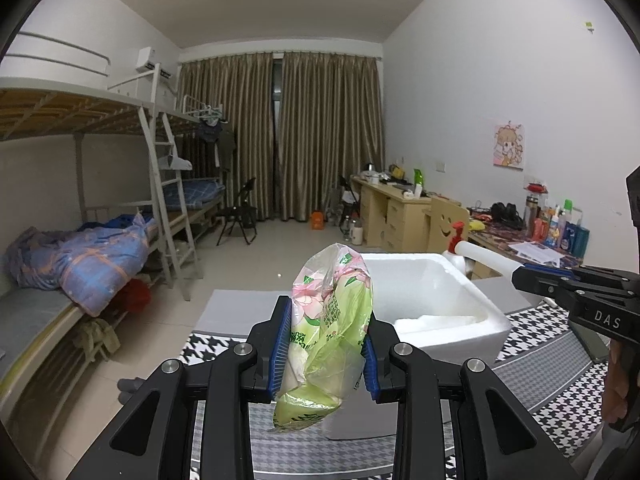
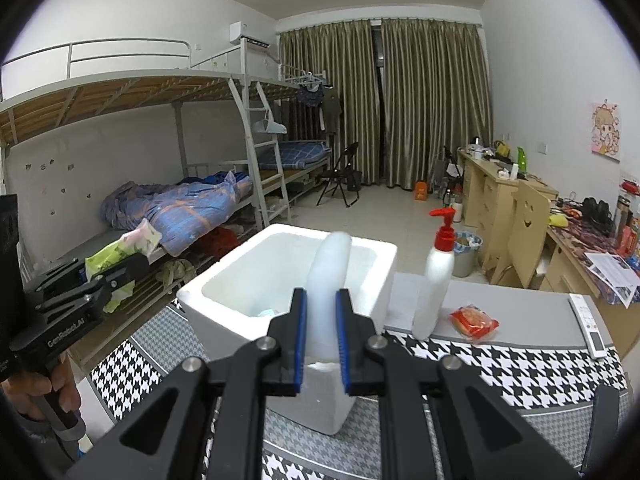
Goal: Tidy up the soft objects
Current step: 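Lower the foam roller into the foam box and open the right tool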
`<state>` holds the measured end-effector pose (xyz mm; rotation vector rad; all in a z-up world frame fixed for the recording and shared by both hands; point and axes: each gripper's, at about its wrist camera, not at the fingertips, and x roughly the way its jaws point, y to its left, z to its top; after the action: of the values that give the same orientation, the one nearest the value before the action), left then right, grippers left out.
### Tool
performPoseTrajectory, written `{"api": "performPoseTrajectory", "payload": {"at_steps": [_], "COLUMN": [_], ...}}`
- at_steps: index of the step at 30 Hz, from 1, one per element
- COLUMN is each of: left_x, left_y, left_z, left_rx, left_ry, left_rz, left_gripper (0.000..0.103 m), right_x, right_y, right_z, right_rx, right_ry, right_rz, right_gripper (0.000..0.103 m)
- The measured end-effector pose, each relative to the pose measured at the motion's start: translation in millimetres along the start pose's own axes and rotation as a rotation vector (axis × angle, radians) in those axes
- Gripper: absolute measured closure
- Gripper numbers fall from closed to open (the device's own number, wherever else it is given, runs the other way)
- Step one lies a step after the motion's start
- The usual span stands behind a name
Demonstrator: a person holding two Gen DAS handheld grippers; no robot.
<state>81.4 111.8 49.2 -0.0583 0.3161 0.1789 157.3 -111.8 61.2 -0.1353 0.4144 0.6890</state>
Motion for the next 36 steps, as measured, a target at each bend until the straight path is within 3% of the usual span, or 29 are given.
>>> {"api": "performPoseTrajectory", "payload": {"at_steps": [14,32,36], "left_x": [1,4,2], "left_y": [29,36,37], "left_z": [-4,-5,-5], "left_rx": [-0.021,-0.028,-0.024], "left_ry": [-0.012,0.007,0.005], "left_rz": [0.028,0.048,0.059], "left_gripper": [0.070,0.070,0.070], "right_x": [26,61,64], "right_y": [19,23,22], "right_z": [13,19,20], "right_rx": [-0.015,-0.012,-0.011], "right_ry": [0.016,0.075,0.083], "right_rz": [0.003,0.016,0.016], "right_gripper": [0.086,0.085,0.073]}}
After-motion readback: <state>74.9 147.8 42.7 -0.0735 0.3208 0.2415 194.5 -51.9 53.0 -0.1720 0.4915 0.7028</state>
